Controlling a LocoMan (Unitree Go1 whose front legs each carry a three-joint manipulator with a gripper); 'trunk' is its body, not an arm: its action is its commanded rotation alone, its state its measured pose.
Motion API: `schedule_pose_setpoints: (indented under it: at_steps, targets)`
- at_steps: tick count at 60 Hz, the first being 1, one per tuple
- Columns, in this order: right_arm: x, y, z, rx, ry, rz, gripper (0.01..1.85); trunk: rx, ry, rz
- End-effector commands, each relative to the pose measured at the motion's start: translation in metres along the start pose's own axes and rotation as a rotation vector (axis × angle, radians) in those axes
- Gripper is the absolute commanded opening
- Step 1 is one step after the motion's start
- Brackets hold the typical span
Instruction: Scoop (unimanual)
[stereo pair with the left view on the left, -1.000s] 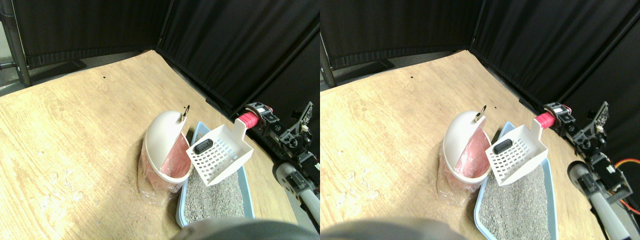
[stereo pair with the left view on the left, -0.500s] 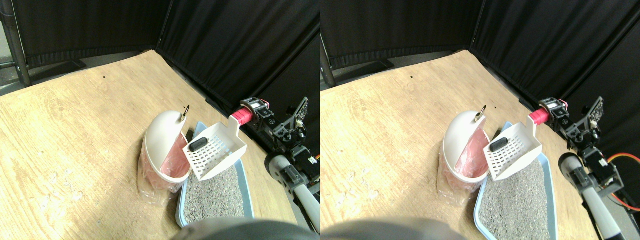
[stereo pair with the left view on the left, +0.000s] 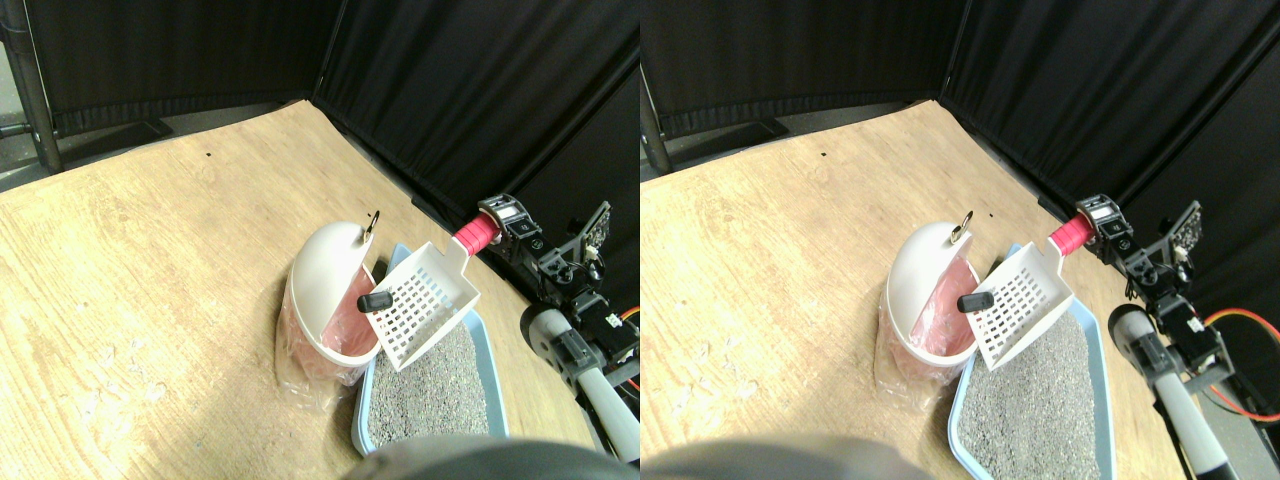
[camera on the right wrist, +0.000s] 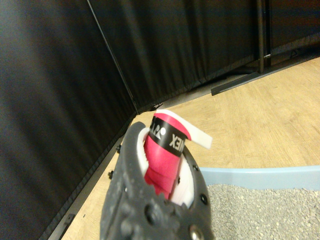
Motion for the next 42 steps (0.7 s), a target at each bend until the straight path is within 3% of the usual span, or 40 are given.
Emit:
schedule_pose_setpoints:
  at_steps: [1,5,8,12,18,22,28,35,42]
  targets:
    - [0.001,-0.002,0.009,-0.012,-0.057,-0.028,0.16,-0.029,-0.017,0.074]
    - [0.001,-0.003,0.010,-0.011,-0.058,-0.029,0.24,-0.028,-0.018,0.070]
    - [0.001,-0.003,0.011,-0.009,-0.047,-0.037,0.17,-0.027,-0.019,0.069]
    - [0.001,-0.006,0.011,-0.012,-0.064,-0.040,0.36,-0.024,-0.020,0.065]
    - [-0.001,-0.010,0.014,0.003,-0.070,-0.051,0.37,-0.023,-0.020,0.060]
    - [-0.002,-0.012,0.014,0.011,-0.072,-0.057,0.35,-0.021,-0.020,0.056]
    - [-0.005,-0.014,0.014,0.029,-0.056,-0.081,0.16,-0.019,-0.021,0.053]
    - [-0.007,-0.018,0.007,0.082,-0.066,-0.090,0.25,-0.012,-0.022,0.037]
    - [-0.010,-0.022,-0.002,0.100,-0.052,-0.123,0.06,-0.001,-0.021,0.018]
